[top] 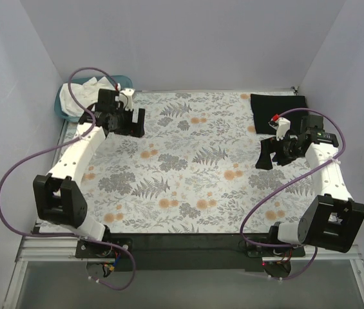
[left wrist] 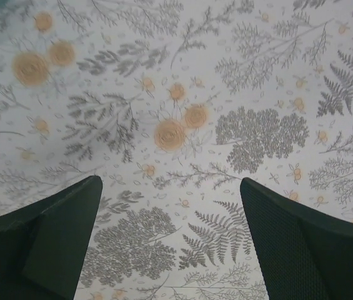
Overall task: Fold and stack the t-shirts
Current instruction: Grab the tshirt from the pile
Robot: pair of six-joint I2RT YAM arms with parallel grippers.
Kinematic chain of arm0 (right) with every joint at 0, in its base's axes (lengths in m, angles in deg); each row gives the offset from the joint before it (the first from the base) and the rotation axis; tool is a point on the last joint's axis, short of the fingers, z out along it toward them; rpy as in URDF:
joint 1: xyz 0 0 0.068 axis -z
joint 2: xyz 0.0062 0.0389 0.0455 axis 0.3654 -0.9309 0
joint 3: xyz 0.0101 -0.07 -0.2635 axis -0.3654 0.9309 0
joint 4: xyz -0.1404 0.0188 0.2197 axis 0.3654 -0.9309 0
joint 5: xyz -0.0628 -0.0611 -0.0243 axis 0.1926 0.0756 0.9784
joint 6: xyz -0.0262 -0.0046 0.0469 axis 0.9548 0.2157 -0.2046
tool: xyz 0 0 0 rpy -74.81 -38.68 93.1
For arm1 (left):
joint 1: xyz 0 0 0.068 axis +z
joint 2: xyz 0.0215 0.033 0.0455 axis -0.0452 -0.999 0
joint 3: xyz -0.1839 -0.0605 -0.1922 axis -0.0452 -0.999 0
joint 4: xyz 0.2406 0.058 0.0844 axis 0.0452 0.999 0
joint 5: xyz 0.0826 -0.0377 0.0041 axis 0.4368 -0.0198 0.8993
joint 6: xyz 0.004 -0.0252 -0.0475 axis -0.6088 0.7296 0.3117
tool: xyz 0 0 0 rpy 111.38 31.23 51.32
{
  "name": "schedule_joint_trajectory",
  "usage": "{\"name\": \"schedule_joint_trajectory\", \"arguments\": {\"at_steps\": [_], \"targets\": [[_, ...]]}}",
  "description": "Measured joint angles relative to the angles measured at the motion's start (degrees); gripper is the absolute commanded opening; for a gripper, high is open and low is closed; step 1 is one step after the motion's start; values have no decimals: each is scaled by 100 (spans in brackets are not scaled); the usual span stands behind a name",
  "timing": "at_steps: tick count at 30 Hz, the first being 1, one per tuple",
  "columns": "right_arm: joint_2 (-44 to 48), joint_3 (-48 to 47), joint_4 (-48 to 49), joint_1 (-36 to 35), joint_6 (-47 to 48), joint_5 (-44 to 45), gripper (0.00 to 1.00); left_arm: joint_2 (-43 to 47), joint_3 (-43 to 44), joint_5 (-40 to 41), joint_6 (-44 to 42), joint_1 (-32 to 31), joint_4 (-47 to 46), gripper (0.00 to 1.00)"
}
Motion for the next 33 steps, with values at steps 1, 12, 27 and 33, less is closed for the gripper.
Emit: {"name": "schedule_joint_trajectory", "arguments": {"at_steps": [1,12,27,33], "targets": [[-2,0,0,0,0,2,98,-260,426,48,-52,44,-15,93],[-223,-4,0,-2,-17,17,98,-3475,5493,317,-177,1534,-188,95],[-503,-15,4,-26,-146,118,99,-6131,5917,990,-442,2529,-1467,97],[-680,-15,4,-26,-188,162,98,-6389,5735,826,-492,2658,-1961,84]]}}
